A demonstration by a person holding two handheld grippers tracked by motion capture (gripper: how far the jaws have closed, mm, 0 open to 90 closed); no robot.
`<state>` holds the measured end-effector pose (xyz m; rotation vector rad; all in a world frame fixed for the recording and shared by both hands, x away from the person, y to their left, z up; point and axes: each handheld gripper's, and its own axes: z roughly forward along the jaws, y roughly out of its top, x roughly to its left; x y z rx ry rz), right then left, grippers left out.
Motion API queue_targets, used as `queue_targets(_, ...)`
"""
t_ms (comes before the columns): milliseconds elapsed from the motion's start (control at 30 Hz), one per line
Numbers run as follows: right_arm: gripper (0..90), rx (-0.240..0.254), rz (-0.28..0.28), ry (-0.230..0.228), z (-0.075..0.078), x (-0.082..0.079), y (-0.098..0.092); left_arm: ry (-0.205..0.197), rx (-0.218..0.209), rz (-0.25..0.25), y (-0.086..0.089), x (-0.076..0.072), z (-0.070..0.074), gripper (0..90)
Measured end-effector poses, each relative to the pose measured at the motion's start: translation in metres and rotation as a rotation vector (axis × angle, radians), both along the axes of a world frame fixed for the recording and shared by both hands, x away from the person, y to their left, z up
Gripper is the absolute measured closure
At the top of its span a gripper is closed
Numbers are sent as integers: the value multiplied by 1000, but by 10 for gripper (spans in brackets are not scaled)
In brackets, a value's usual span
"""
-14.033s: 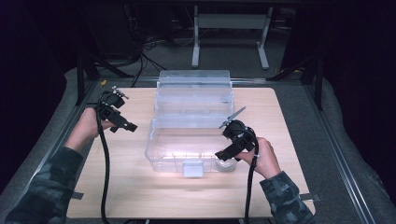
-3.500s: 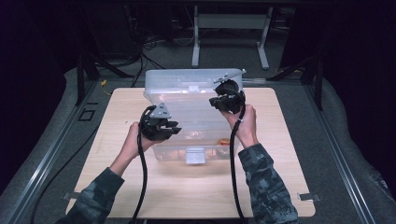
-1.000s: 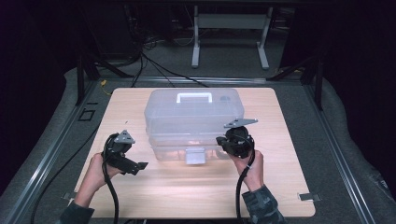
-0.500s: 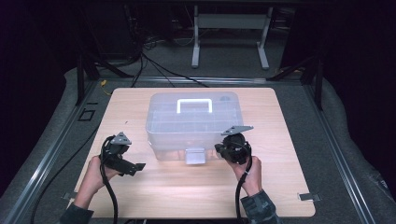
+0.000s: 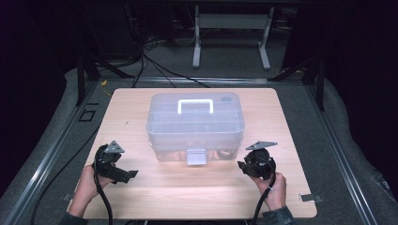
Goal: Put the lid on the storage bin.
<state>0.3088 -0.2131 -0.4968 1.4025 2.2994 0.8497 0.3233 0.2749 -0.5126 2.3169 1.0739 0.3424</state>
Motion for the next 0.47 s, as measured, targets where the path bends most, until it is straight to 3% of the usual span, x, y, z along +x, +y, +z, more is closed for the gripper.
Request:
queue_targets(67,430,-23,-37,6,-7,-4,-12,-1,3,9,2,-2,-7,1)
queue_targets(167,204,-15,-91,7,-17,-7,-25,-5,-4,23,3,-5,-16,1)
queue_targets(200,156,18,-82,23,-21,-6,-31,-8,-6,26,4,-5,-19,1)
queue_targets(233,150,-11,-120,13,-24,-8,-33,-3,-10,32,5,-6,-21,0)
queue_targets(300,112,2,-147,20,-32,-9,-41,-4,-6,33,6,-7,-25,0)
queue_targets(467,33,-1,-164,38,-42,-8,-45,-38,-41,49,11,-7,-37,0)
